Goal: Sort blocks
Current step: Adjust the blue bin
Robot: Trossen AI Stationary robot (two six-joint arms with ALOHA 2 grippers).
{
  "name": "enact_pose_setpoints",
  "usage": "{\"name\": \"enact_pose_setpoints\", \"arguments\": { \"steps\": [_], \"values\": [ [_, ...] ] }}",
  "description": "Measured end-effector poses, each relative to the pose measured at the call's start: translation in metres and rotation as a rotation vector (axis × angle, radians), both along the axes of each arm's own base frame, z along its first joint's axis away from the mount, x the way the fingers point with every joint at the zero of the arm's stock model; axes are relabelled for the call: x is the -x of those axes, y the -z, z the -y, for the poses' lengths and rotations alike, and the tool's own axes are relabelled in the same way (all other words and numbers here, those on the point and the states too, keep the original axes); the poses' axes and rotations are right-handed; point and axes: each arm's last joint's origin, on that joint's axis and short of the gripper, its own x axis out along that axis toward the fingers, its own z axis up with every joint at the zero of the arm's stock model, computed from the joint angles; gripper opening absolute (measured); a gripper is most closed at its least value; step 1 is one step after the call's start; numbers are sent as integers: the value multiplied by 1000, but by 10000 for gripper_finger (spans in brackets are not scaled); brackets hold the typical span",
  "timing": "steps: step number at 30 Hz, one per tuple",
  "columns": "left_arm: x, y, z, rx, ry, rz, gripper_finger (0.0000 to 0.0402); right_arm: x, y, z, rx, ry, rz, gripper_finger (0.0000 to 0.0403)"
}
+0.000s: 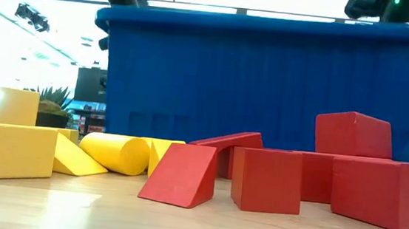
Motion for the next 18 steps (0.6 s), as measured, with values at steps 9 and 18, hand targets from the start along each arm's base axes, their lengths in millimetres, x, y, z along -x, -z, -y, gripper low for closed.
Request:
{"name": "enact_pose_setpoints", "arguments": {
  "steps": [9,18],
  "values": [
    [7,-33,-11,-203,-39,-50,126,-8,-20,11,174,39,97,97],
    [22,-26,-34,-194,-64,-107,125,-17,-10,13,203,54,120,104]
  ]
}}
